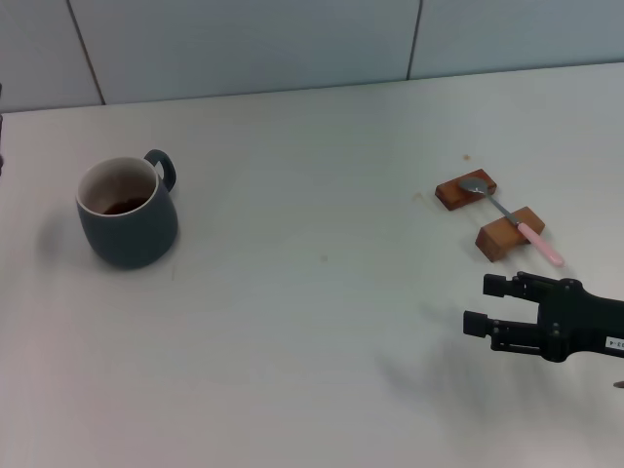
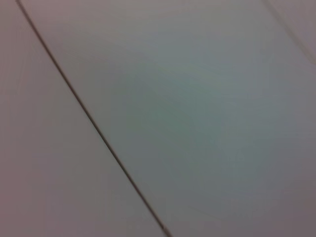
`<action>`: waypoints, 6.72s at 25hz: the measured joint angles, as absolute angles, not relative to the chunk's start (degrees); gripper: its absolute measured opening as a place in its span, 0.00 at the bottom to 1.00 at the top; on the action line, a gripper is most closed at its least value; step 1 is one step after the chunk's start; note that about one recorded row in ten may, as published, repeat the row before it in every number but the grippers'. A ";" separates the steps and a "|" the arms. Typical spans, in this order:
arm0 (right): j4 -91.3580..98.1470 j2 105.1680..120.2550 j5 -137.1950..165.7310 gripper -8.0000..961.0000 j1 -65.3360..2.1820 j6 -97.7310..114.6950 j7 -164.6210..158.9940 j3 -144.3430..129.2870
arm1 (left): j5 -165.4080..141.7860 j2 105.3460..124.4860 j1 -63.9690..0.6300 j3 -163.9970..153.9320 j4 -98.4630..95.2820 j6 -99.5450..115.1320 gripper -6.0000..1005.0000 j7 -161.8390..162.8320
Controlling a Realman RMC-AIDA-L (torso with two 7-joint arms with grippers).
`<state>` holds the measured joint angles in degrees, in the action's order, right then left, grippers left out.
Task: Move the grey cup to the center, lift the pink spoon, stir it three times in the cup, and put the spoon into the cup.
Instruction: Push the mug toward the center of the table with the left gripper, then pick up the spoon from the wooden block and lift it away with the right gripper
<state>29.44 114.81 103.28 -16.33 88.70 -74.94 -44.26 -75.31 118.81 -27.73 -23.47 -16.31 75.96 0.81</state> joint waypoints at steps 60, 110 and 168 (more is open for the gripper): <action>31.12 114.93 103.27 0.85 -16.57 89.29 -77.87 -44.61 | -72.03 119.18 -40.53 -44.80 4.96 59.09 0.00 -47.50; 11.17 118.71 105.82 0.84 -9.11 90.97 -101.03 0.86 | -109.40 118.76 -29.56 -32.06 -17.01 86.36 0.54 40.52; 5.98 118.85 106.23 0.83 -16.68 73.72 -110.83 -2.19 | -108.98 118.74 -30.08 -32.37 -17.75 86.31 0.78 41.57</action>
<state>5.98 118.85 106.23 -16.68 73.72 -110.83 -2.19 -108.98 118.74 -30.08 -32.37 -17.75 86.31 41.57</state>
